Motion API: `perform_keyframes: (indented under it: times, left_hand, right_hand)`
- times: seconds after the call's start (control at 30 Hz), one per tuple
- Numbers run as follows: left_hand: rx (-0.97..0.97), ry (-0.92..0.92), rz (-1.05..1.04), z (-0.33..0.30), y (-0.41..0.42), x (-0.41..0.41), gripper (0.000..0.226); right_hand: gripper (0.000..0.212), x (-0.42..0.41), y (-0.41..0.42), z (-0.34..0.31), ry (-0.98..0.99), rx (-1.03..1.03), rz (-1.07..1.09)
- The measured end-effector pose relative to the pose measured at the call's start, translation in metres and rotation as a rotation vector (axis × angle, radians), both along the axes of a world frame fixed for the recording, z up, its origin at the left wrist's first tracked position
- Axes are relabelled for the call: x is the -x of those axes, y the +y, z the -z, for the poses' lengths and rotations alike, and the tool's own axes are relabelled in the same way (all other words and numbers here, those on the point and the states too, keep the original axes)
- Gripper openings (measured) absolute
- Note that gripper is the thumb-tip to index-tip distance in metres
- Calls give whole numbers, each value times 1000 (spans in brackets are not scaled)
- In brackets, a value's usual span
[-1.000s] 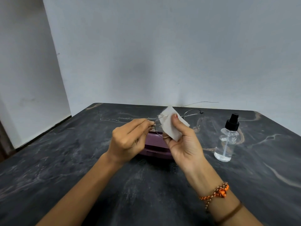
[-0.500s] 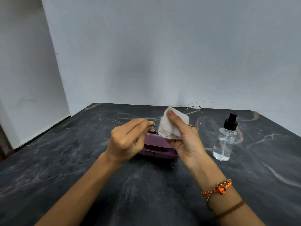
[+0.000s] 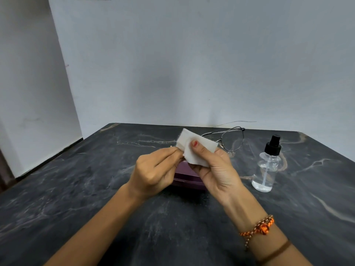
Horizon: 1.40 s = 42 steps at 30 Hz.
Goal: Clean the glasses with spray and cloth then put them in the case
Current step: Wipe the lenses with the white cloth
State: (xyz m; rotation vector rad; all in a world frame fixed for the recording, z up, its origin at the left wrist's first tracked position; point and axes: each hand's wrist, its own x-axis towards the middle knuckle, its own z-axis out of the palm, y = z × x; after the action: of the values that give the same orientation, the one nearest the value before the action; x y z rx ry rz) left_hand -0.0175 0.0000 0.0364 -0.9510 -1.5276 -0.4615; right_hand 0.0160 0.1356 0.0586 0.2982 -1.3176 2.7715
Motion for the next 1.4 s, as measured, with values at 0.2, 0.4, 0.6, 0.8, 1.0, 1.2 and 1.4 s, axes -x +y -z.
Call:
perform_keyframes:
  times: [0.2, 0.4, 0.6, 0.8, 1.0, 1.2, 1.4]
  left_hand:
    - [-37, 6, -33, -4, -2, -2, 9]
    - [-115, -38, -24, -8, -5, 0, 9]
    - [-95, -48, -5, -6, -2, -1, 9]
    - [-62, -30, -10, -3, -1, -1, 8]
    - [-82, -38, -9, -3, -1, 1, 8]
    - [-110, -70, 4, -5, -3, -1, 8]
    - [-52, -58, 15, -3, 0, -2, 7]
  right_hand:
    - [12, -1, 10, -5, 73, -231, 6]
    - [19, 2, 9, -2, 39, -156, -4]
    - [19, 4, 2, 0, 25, 67, 114]
    - [26, 2, 2, 4, 12, -7, 114]
    - [16, 3, 3, 5, 56, -152, 76]
    - [25, 4, 0, 5, -33, 26, 96]
    - [20, 4, 0, 4, -48, 115, 130]
